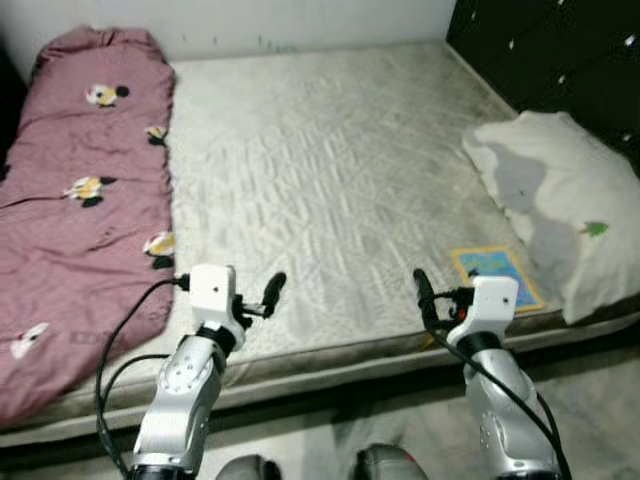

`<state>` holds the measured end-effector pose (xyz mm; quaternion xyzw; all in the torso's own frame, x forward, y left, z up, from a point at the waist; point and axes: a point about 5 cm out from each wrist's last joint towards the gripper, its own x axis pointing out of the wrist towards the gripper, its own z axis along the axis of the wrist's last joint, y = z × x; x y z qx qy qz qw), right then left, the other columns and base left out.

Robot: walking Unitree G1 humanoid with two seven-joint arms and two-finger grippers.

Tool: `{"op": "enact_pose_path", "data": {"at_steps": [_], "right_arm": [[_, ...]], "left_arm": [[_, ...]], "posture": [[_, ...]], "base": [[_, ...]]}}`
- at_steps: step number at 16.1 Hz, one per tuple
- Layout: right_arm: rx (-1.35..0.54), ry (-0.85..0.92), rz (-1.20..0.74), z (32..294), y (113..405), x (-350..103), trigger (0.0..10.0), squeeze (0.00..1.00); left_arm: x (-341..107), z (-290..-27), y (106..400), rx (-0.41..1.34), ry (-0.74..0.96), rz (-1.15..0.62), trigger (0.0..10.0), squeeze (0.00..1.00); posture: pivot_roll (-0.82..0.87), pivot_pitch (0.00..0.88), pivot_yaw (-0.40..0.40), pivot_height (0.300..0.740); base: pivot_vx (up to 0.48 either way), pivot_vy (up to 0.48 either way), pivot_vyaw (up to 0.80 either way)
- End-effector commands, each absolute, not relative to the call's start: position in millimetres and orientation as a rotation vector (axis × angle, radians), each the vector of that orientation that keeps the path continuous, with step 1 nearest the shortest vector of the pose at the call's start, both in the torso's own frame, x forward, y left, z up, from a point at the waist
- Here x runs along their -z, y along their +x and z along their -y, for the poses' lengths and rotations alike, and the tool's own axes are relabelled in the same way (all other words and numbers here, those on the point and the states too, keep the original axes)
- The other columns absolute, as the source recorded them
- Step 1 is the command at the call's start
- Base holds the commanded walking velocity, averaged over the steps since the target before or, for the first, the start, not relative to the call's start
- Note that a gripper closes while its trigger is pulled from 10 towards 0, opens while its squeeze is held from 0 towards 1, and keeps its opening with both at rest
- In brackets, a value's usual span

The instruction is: Clean up the room

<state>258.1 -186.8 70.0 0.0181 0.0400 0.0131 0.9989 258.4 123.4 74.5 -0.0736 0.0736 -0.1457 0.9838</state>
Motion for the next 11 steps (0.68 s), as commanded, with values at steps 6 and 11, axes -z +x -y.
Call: {"op": "enact_pose_path", "data": {"at_steps": [6,11], "right_arm": [[-0.02,0.028,-0.083,191.4,258.1,-70.5,10.0,0.0],[-0.021,0.025,-0.083,190.4,257.3,-69.9,10.0,0.0]], "left_arm": [[-80.0,-118.9,258.6,0.317,-0.148,-0.114,10.0,0.0],[-80.7,-119.1,258.2,0.329,-0.157,-0.104,10.0,0.0]], "posture": [[-0.08,0.093,0.024,0.74],[-0.08,0.094,0.026,0.74]], "base": [[0.0,0.066,0.0],[0.317,0.0,0.0]]}}
